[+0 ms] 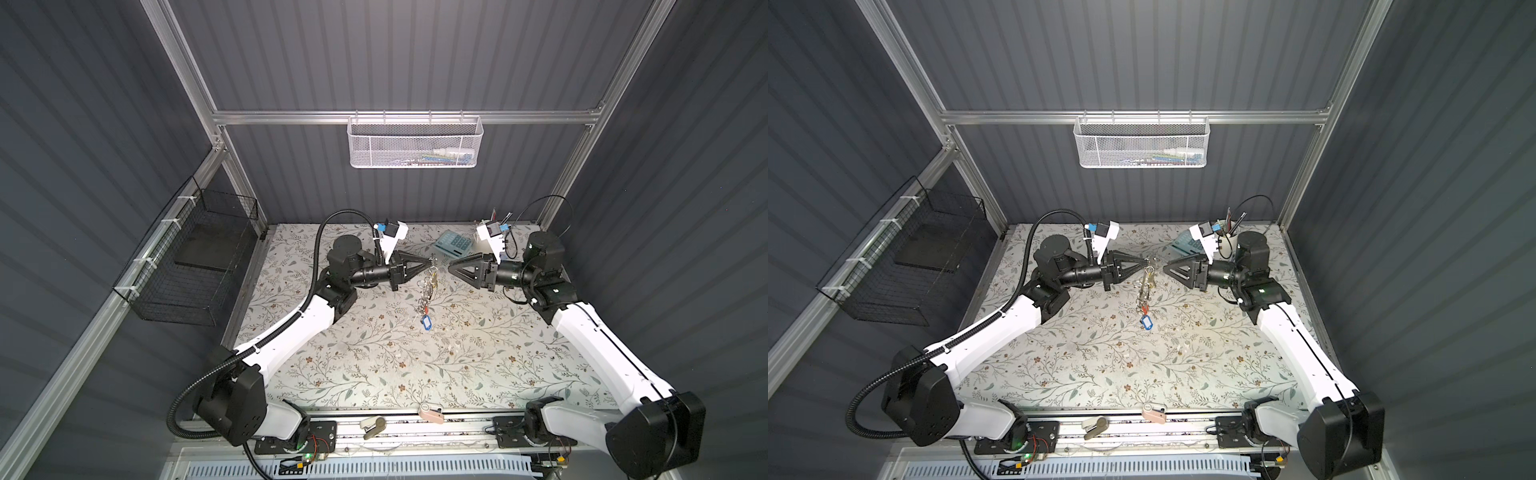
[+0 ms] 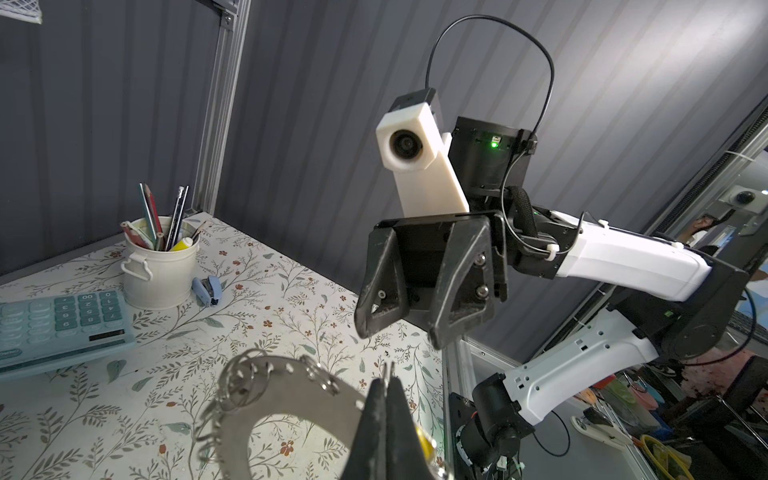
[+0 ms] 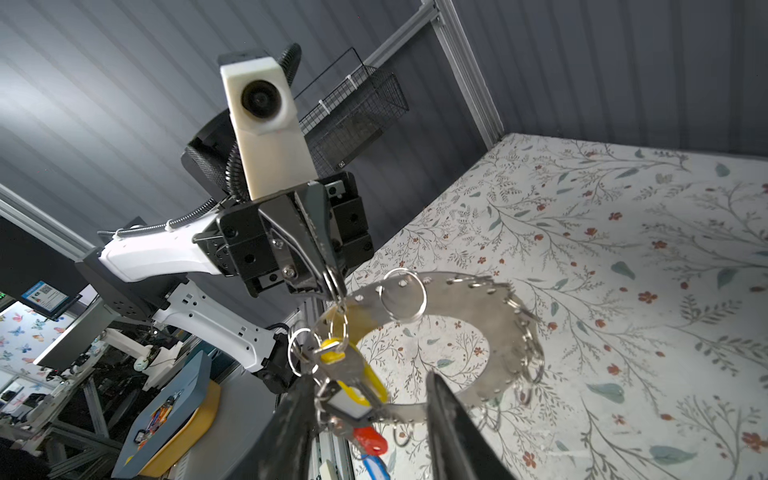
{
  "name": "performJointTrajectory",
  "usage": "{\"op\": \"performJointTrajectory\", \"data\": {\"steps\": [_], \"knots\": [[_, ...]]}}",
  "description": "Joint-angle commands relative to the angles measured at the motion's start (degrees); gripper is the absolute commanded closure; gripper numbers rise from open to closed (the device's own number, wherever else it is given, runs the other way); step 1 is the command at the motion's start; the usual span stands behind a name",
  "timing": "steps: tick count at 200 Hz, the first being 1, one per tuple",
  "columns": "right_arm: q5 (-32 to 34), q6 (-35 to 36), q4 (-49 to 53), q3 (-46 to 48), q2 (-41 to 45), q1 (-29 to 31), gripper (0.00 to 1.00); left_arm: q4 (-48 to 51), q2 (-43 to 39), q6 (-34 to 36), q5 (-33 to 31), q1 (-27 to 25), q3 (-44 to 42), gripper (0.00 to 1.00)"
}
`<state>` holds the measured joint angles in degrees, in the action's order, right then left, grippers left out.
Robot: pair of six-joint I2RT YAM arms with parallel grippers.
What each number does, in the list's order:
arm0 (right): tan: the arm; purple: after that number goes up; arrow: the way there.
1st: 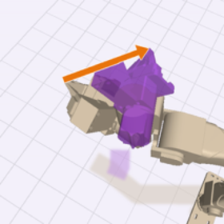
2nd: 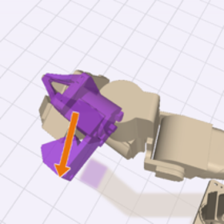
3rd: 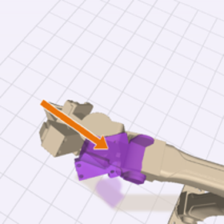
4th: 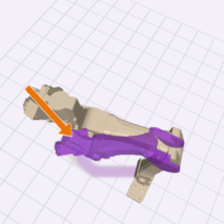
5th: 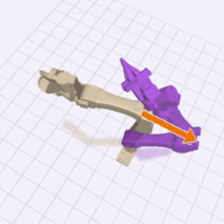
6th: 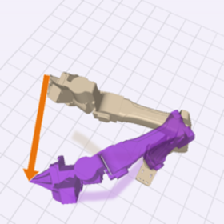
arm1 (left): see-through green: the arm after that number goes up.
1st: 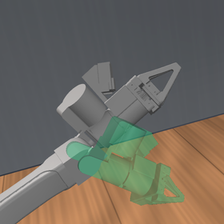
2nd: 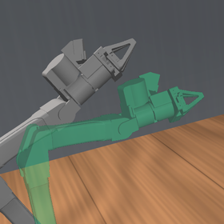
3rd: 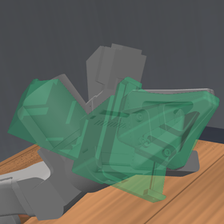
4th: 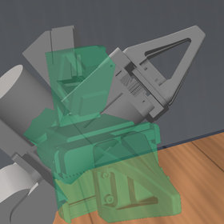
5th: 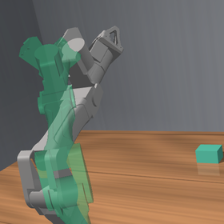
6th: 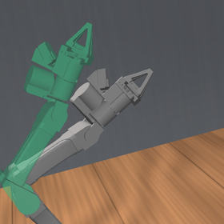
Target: Put the keys on the keyring
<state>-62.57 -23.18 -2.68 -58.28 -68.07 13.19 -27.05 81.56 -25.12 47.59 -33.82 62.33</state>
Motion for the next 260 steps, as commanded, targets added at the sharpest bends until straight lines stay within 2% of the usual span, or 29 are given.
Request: {"op": "performJointTrajectory", "data": {"steps": [1, 55, 86, 127, 178, 214, 233, 260], "knots": [[-0.28, -1.13, -2.18, -1.51, -1.08, 1.05, 0.54, -6.76, 0.03, -1.76, 2.66, -0.28, -1.58, 1.00], [-0.98, -0.21, -2.21, -6.27, -6.20, 5.32, 0.52, -10.54, 0.06, -3.04, 2.29, -0.37, -3.26, 1.00], [-1.42, -0.76, -3.25, -6.50, -7.49, 6.44, 0.58, -10.70, -0.18, -2.78, 1.64, -0.37, -3.61, 1.00], [-1.45, -1.16, -3.91, -6.14, -7.77, 7.11, 0.72, -10.27, -0.22, -2.55, 1.28, -0.37, -3.69, 1.00], [-1.27, -1.40, -4.44, -6.06, -8.60, 7.45, 1.00, -8.33, -0.07, -1.26, 0.67, -0.37, -3.62, 1.00], [-0.21, 0.22, -2.62, -5.93, -8.39, 7.45, 1.00, -3.08, -1.10, 2.42, -0.36, -0.37, -3.29, 1.00], [0.33, 1.61, -0.68, -6.56, -8.54, 7.46, 1.00, 0.33, -1.54, 4.06, -0.48, -0.28, -2.57, 0.96], [0.90, 3.79, 1.79, -7.58, -8.65, 7.42, 1.00, 5.42, -2.17, 5.90, -0.80, 0.52, -1.29, 0.83]]}}
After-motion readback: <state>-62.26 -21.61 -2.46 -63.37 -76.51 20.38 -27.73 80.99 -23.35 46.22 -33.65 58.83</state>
